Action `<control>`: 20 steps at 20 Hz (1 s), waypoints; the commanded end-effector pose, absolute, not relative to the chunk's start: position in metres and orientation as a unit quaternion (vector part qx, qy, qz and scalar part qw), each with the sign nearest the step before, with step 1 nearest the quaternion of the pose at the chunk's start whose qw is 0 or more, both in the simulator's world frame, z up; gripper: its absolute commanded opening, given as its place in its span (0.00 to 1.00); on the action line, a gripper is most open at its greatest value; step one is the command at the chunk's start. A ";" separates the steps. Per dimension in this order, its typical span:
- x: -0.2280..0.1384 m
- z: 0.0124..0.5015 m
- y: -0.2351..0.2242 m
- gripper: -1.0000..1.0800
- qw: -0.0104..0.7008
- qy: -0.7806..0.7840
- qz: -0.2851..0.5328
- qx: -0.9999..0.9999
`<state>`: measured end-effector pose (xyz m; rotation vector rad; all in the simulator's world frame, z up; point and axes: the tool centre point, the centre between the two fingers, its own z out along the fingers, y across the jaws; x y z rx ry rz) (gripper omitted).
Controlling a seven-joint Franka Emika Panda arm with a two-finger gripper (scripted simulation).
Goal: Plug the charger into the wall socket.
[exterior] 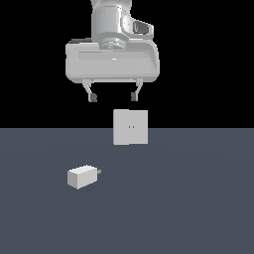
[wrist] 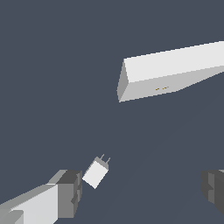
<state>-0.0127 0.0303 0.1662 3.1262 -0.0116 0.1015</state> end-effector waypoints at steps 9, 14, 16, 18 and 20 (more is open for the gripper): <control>-0.035 0.141 0.040 0.96 0.017 -0.087 0.066 0.994; -0.044 0.128 0.046 0.96 0.021 -0.125 0.081 0.989; -0.047 0.124 0.048 0.96 0.023 -0.139 0.086 0.986; -0.050 0.119 0.051 0.96 0.025 -0.153 0.092 0.984; -0.052 0.114 0.053 0.96 0.027 -0.166 0.097 0.981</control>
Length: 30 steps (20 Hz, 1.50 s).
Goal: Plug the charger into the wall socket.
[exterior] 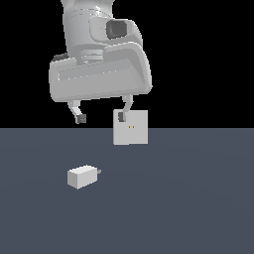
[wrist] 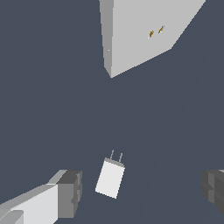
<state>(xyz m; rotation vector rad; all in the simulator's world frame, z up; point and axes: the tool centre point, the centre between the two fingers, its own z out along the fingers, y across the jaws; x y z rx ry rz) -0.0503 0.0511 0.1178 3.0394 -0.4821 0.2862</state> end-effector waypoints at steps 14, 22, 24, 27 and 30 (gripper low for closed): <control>-0.066 0.083 0.069 0.96 0.040 -0.254 0.131 0.957; -0.070 0.070 0.076 0.96 0.046 -0.291 0.145 0.944; -0.070 0.067 0.077 0.96 0.047 -0.297 0.147 0.942; -0.071 0.064 0.078 0.96 0.049 -0.304 0.150 0.940; -0.071 0.063 0.079 0.96 0.049 -0.308 0.151 0.938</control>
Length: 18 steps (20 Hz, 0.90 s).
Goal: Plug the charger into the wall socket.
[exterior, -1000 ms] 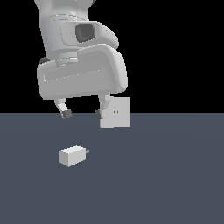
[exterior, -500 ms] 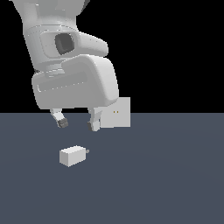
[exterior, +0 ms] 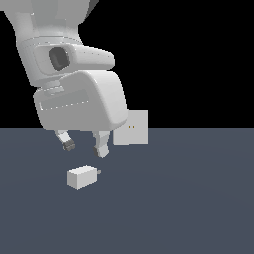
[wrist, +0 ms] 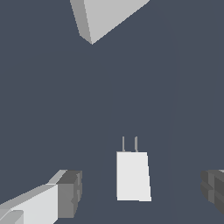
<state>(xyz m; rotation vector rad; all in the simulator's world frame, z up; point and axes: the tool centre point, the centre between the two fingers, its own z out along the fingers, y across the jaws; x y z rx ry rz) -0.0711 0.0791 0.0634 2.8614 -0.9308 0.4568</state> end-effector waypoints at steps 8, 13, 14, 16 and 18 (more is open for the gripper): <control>-0.071 0.056 0.079 0.96 0.049 -0.308 0.150 0.938; -0.072 0.037 0.079 0.96 0.049 -0.308 0.150 0.938; -0.072 0.032 0.079 0.96 0.049 -0.308 0.150 0.938; -0.072 0.024 0.079 0.96 0.049 -0.309 0.150 0.938; -0.072 0.018 0.079 0.96 0.049 -0.309 0.150 0.938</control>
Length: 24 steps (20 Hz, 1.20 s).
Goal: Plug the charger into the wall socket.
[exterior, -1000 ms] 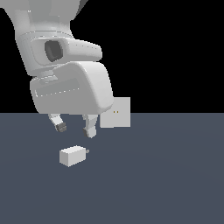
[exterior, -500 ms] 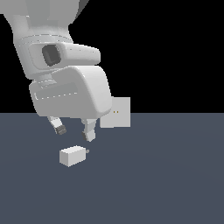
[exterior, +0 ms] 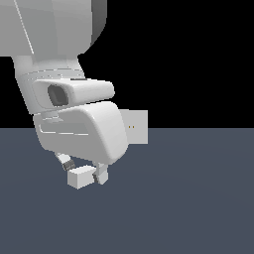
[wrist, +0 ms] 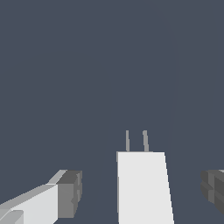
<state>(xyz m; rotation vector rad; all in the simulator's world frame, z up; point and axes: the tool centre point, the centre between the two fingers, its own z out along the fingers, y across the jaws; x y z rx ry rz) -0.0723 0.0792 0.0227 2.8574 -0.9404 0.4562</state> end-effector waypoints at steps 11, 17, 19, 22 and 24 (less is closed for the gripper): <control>-0.072 0.012 0.079 0.00 0.049 -0.309 0.150 0.938; -0.072 0.012 0.079 0.00 0.049 -0.309 0.150 0.938; -0.072 0.012 0.079 0.00 0.049 -0.306 0.150 0.939; -0.071 0.014 0.076 0.00 0.047 -0.298 0.151 0.941; -0.071 0.016 0.073 0.00 0.046 -0.290 0.152 0.944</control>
